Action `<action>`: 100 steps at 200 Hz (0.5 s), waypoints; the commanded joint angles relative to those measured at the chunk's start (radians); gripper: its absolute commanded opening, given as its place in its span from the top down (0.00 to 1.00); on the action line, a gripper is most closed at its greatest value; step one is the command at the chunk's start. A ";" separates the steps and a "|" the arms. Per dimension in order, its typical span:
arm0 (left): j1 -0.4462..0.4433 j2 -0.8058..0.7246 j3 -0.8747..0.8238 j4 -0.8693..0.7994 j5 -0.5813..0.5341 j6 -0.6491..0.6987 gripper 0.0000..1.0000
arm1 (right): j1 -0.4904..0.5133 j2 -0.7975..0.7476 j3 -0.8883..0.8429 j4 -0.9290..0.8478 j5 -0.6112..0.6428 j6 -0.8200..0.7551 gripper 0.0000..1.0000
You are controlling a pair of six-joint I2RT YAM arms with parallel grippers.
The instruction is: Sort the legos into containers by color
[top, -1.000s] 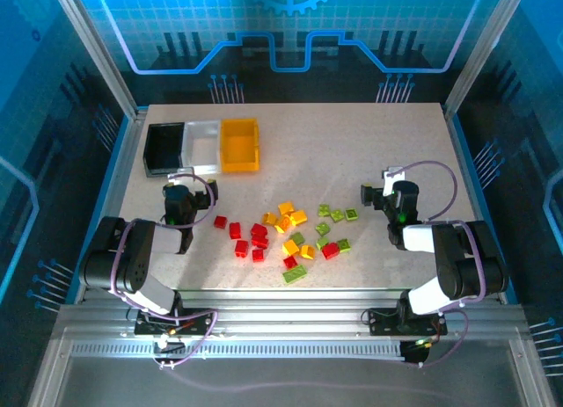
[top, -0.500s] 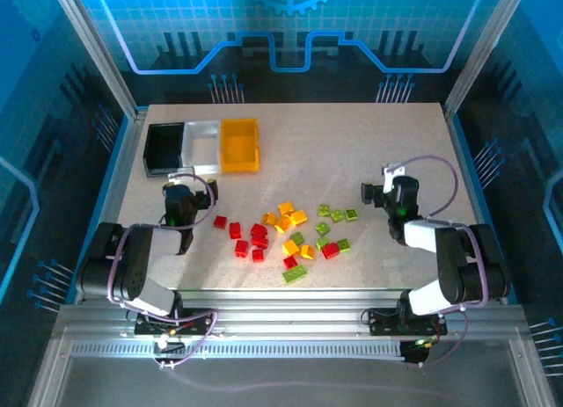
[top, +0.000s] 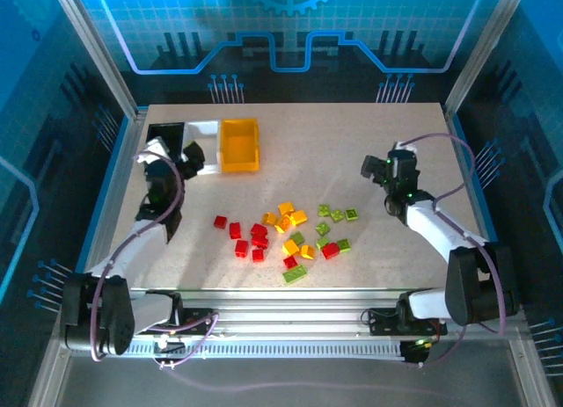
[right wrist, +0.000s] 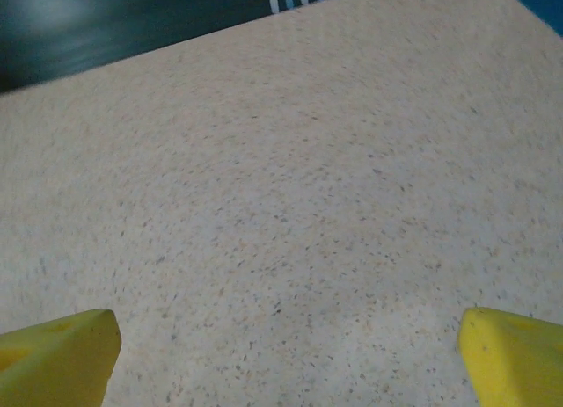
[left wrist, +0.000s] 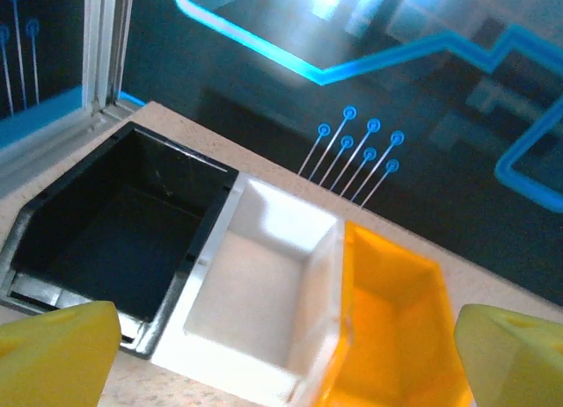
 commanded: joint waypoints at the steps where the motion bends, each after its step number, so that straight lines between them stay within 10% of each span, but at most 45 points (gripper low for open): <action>1: 0.051 0.043 0.088 -0.115 0.215 -0.201 0.01 | -0.041 0.058 0.047 -0.104 -0.183 0.237 0.00; 43: 0.029 0.255 0.338 -0.301 0.411 -0.094 0.02 | 0.048 0.148 0.204 -0.303 -0.203 0.095 0.00; 100: -0.057 0.632 0.764 -0.700 0.158 0.076 0.20 | 0.080 0.158 0.208 -0.347 -0.236 0.096 0.00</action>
